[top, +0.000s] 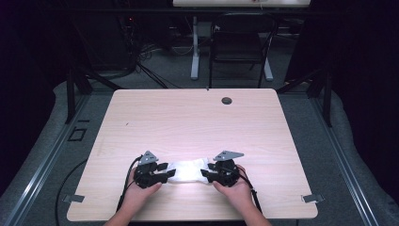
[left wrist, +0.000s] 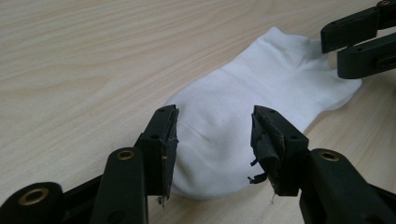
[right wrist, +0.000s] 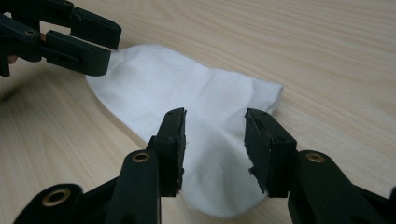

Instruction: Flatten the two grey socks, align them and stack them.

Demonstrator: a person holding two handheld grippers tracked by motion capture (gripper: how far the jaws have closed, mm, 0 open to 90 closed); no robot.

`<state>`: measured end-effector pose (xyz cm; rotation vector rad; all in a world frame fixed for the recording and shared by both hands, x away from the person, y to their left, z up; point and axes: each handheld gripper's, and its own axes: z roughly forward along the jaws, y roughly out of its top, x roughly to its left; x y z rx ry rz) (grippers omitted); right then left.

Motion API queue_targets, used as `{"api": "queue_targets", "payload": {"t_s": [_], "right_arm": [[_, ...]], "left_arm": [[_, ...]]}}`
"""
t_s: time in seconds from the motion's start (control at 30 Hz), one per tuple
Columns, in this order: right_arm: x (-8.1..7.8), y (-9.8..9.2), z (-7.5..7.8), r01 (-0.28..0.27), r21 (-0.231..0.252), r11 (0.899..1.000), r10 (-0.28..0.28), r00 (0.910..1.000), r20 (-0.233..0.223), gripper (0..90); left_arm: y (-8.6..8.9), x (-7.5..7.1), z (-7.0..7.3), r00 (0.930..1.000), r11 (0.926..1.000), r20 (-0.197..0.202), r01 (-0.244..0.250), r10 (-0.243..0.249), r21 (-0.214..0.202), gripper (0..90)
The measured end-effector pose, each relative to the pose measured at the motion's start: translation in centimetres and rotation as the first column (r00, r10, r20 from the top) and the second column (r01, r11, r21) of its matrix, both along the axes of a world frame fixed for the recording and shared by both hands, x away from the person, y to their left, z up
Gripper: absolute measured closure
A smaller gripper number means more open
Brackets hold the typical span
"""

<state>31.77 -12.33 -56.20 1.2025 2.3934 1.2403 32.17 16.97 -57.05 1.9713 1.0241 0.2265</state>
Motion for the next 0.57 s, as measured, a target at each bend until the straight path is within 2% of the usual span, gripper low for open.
{"api": "queue_targets", "payload": {"t_s": [0.13, 0.37, 0.57], "right_arm": [[-1.1, -0.6, 1.3, -0.014, -0.02, 1.0, 0.015, 0.9981, 0.059, 52.1], [-2.0, -1.5, 2.4, -0.025, -0.013, 1.0, 0.026, 0.9977, 0.062, 49.6], [-3.4, -2.9, 2.6, -0.024, -0.01, 1.0, 0.024, 0.9974, 0.068, 46.9]], "left_arm": [[1.0, -0.6, 0.9, 0.9997, 0.9998, 0.021, -0.016, 0.016, -0.012, 48.2], [1.8, -1.3, 1.8, 0.9996, 0.9994, 0.024, -0.017, 0.018, -0.031, 45.6], [2.1, -1.9, 2.1, 0.9997, 0.9999, 0.026, 0.005, -0.005, -0.009, 44.4]]}}
